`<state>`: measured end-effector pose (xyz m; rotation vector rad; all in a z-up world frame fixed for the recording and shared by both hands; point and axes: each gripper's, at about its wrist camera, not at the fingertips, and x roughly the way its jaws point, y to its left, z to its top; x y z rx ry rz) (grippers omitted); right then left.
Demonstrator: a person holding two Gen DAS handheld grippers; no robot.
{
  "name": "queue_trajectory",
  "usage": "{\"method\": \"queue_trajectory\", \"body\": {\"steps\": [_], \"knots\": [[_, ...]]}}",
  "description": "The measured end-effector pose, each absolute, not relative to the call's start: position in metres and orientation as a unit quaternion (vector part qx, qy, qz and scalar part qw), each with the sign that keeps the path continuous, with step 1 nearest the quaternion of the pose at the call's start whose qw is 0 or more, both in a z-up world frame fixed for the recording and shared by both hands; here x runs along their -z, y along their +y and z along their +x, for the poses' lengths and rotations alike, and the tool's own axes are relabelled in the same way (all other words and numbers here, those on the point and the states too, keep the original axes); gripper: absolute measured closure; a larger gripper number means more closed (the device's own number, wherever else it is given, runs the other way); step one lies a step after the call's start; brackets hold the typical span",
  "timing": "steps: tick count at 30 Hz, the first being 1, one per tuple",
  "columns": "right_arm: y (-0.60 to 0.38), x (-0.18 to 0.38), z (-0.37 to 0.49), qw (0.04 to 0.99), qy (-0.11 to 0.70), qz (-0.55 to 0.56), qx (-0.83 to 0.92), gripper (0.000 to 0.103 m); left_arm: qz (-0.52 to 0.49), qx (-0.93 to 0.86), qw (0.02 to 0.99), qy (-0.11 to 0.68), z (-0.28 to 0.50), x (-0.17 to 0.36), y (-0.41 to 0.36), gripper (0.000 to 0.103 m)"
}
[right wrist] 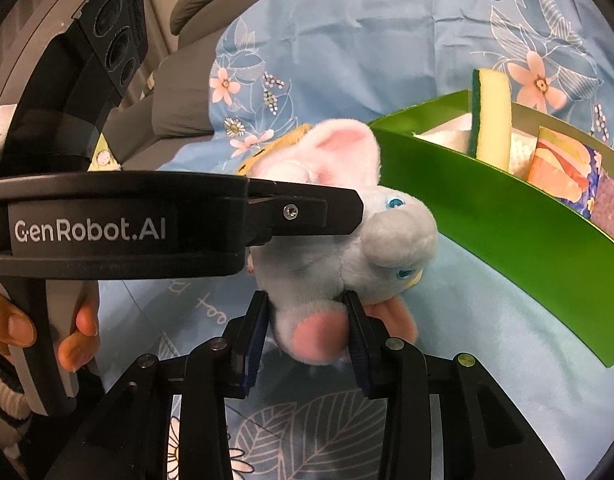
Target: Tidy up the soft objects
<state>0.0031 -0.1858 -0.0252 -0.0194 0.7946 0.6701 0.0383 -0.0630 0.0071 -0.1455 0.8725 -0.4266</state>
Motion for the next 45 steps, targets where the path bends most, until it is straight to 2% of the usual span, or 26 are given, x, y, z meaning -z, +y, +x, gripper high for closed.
{"method": "queue_trajectory", "body": {"steps": [32,45], "knots": [[-0.196,0.008,-0.015,0.886,0.339,-0.017,-0.317,0.063,-0.054,0.207,0.893,0.396,0.021,-0.019,-0.072,0.059],[-0.193,0.024,-0.002,0.867,0.381,0.011,-0.32,0.064,-0.055,0.194,0.878,0.434,0.029,0.0,-0.07,0.059]]}}
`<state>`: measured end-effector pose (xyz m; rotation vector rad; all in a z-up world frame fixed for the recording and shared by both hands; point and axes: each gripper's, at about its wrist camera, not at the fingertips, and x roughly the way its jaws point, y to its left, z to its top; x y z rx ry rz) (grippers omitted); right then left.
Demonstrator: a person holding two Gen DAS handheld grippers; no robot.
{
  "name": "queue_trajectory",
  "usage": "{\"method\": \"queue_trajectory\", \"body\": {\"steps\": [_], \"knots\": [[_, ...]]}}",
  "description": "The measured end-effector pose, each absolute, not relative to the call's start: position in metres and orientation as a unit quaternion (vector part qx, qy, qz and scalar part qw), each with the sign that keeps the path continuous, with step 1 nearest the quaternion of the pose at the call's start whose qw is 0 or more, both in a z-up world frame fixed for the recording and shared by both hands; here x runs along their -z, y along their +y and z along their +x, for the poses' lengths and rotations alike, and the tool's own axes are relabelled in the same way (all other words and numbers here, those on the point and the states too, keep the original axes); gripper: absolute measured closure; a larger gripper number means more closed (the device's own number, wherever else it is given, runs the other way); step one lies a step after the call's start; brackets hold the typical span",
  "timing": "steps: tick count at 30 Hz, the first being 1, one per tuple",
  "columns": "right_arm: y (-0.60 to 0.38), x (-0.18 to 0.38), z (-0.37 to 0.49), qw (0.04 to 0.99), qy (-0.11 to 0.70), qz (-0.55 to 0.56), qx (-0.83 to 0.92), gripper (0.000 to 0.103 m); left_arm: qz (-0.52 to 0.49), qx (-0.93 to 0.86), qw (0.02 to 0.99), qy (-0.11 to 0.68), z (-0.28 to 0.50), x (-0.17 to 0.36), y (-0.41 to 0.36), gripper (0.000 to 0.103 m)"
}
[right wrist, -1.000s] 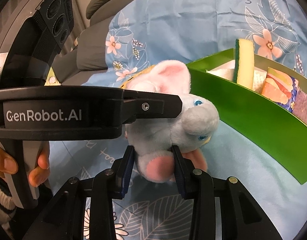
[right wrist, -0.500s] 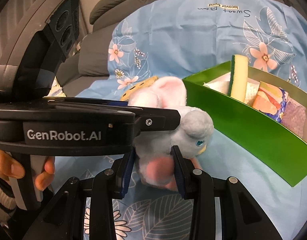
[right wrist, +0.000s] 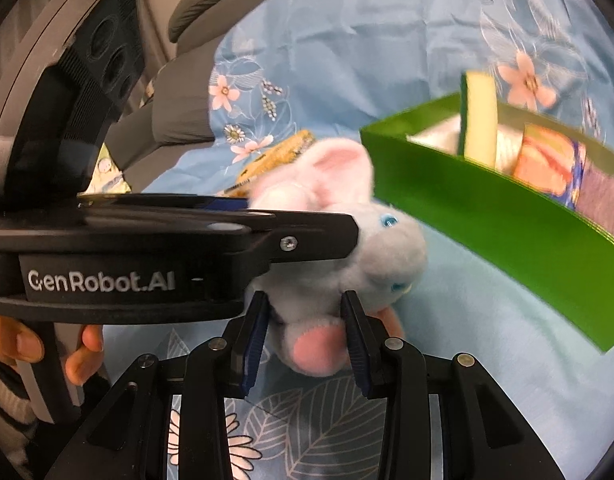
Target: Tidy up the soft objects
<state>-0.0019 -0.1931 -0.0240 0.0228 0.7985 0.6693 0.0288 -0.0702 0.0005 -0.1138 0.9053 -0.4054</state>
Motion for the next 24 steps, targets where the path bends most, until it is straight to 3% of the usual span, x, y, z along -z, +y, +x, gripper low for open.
{"method": "queue_trajectory", "body": {"steps": [4,8,16,24], "knots": [[-0.185,0.033,0.001,0.858,0.402,0.001,-0.32,0.045,-0.068,0.194,0.87,0.448,0.033,0.005,-0.065,0.058],[-0.171,0.042,0.005,0.857,0.41,-0.025,-0.311,0.045,-0.051,0.189,0.869,0.455,0.031,0.007,-0.068,0.056],[-0.164,0.042,0.005,0.862,0.403,-0.048,-0.305,0.061,-0.05,0.188,0.868,0.456,0.028,0.007,-0.066,0.055],[-0.167,0.03,-0.002,0.873,0.375,-0.043,-0.308,0.064,-0.051,0.197,0.88,0.43,0.023,-0.007,-0.066,0.057]]}}
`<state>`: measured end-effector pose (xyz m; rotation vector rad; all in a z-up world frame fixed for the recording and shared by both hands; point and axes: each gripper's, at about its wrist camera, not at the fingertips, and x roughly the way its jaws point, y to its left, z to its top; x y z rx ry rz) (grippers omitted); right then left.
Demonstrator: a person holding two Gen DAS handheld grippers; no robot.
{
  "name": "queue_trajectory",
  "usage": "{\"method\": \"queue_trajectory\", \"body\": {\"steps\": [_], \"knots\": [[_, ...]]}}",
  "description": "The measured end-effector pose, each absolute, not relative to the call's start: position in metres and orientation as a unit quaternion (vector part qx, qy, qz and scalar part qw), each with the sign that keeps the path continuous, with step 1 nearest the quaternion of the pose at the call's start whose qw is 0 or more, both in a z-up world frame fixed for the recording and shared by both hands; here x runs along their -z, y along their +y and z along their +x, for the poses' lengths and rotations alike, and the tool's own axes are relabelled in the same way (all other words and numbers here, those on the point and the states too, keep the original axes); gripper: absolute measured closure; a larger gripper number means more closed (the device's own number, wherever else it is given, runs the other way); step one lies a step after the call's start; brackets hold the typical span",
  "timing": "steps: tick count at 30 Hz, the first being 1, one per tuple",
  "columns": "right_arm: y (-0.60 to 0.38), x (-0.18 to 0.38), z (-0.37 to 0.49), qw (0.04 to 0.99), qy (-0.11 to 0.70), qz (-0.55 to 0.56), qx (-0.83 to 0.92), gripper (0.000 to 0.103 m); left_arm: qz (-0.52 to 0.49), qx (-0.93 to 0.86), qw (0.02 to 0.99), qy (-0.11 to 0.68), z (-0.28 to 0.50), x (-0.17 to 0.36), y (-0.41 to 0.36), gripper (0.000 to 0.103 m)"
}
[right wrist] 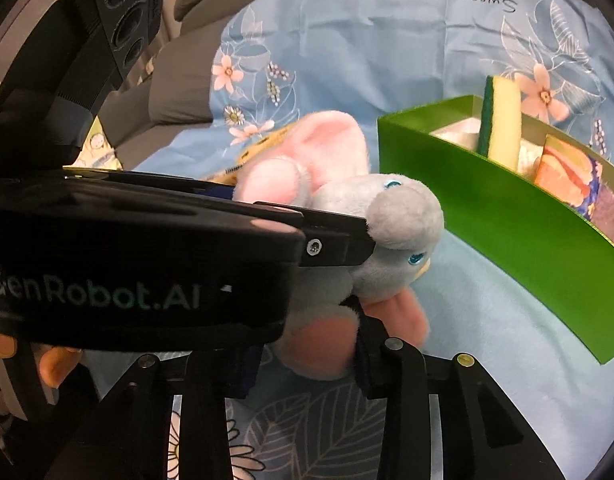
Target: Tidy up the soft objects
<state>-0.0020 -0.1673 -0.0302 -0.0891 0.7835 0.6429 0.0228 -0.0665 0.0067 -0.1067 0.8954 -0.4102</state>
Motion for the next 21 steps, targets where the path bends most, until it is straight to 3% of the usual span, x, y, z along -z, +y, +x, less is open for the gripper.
{"method": "queue_trajectory", "body": {"steps": [21], "knots": [[-0.19,0.011,-0.013,0.884,0.342,-0.023,-0.318,0.064,-0.036,0.206,0.894,0.397,0.013,-0.032,-0.089,0.057]]}}
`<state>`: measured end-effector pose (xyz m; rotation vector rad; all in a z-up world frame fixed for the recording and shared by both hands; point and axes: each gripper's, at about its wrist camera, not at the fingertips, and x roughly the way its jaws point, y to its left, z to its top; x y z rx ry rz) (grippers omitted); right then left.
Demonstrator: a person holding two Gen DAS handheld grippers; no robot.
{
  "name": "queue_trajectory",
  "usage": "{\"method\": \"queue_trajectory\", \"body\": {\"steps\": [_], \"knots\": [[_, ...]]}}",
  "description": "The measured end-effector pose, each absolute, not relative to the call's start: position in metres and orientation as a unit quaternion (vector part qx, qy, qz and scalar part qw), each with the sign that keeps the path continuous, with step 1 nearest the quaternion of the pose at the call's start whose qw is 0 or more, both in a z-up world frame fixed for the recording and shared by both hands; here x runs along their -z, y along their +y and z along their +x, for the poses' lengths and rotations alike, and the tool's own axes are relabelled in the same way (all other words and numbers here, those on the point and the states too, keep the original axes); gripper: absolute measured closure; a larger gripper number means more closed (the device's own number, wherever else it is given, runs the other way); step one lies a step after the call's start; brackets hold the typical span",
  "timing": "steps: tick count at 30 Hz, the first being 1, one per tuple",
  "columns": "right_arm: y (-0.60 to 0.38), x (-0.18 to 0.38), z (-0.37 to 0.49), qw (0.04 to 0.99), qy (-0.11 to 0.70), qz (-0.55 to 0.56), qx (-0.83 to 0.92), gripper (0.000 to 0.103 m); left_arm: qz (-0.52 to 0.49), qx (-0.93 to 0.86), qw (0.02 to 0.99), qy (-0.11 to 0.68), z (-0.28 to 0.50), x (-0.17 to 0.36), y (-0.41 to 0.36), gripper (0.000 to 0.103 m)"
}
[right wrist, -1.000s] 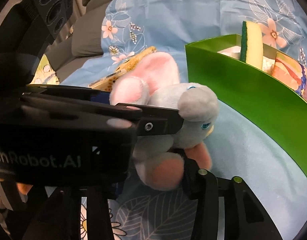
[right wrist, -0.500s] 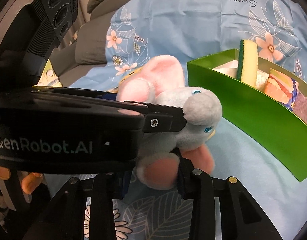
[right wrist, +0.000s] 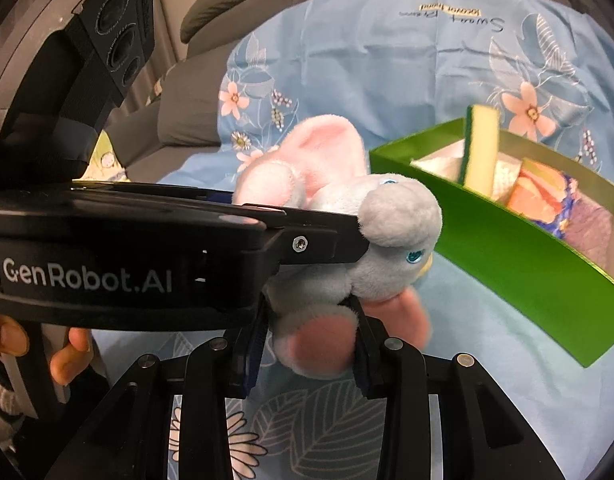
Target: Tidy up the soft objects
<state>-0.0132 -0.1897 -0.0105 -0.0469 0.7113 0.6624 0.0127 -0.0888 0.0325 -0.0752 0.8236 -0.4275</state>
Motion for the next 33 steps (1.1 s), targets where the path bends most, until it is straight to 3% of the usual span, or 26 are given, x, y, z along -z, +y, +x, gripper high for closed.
{"method": "queue_trajectory", "body": {"steps": [19,33], "knots": [[-0.284,-0.053,0.0,0.937,0.224,0.084,-0.257,0.064,0.124,0.237,0.915,0.302,0.042,-0.106,-0.204,0.053],[-0.317,-0.048,0.035,0.945,0.227,0.145,-0.185,0.064,0.121,0.258,0.898,0.335,0.097,-0.095,-0.241,0.053]]}}
